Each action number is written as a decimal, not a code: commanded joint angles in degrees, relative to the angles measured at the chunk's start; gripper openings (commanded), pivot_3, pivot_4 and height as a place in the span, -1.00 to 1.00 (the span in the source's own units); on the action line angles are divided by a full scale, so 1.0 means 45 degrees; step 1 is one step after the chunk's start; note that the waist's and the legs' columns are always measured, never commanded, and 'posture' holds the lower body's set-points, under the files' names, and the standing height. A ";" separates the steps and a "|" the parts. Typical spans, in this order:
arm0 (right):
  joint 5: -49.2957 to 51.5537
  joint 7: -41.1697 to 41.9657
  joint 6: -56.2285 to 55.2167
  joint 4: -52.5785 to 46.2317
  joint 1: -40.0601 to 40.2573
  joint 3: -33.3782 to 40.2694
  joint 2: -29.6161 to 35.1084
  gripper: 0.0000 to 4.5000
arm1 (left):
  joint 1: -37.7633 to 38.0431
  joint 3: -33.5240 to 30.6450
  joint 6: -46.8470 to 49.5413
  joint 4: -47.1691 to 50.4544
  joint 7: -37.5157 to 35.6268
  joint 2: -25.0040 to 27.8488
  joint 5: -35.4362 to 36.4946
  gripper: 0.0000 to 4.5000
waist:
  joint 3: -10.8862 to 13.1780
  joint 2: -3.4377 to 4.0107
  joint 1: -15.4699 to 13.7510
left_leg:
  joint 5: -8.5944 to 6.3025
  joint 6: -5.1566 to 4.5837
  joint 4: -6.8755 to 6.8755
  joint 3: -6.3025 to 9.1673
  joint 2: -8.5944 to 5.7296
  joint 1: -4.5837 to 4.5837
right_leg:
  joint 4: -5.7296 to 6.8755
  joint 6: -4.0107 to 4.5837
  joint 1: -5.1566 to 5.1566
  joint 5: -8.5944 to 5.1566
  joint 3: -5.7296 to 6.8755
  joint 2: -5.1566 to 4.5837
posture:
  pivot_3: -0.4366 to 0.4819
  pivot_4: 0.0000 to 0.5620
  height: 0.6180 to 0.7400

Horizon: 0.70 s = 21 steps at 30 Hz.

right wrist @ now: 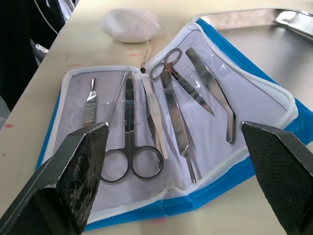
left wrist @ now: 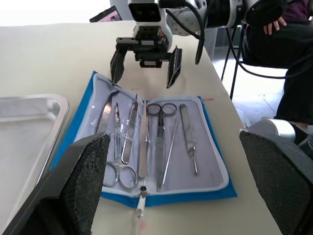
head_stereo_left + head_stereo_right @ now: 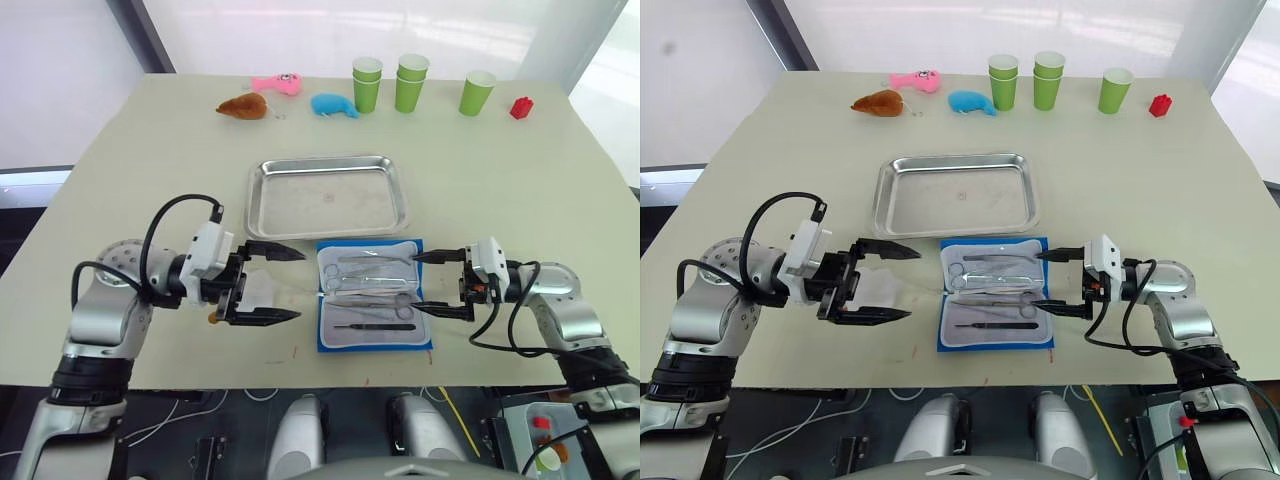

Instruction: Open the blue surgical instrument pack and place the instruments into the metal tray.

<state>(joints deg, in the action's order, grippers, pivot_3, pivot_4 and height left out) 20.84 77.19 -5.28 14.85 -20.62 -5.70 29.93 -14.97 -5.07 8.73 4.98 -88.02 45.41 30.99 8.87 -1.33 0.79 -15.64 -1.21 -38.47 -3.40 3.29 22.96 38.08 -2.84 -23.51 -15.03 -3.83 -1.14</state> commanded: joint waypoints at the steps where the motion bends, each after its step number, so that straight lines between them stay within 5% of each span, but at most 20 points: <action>1: 0.0141 0.0035 -0.0624 0.0112 -0.0226 0.0291 -0.0251 1.00 | 0.0092 -0.0586 -0.0293 0.0224 -0.0222 0.0205 0.0509 0.98 | 0.0000 0.0000 -0.0001 | 0.0000 0.0000 0.0000 0.0000 0.0001 -0.0001 | 0.0002 0.0000 0.0000 0.0000 0.0001 0.0000 | -0.05 -0.47 1.00; 21: -0.1309 0.0062 -0.3755 0.3415 -0.1198 -0.0303 -0.1474 1.00 | 0.0587 -0.0921 -0.0311 0.0949 0.0344 0.0139 0.1427 0.98 | 0.0002 0.0004 0.0015 | 0.0001 0.0001 -0.0003 -0.0010 0.0004 -0.0014 | 0.0019 0.0000 0.0002 0.0001 -0.0005 0.0000 | -0.05 -0.47 1.00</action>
<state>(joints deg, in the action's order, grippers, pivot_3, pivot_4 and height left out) 15.42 77.23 -21.04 30.14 -25.72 -6.95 23.36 -12.45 -7.79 7.25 7.41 -86.89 45.61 36.20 8.88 -1.32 0.86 -15.63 -1.21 -38.48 -3.45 3.31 22.90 38.17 -2.84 -23.50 -15.02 -3.86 -1.14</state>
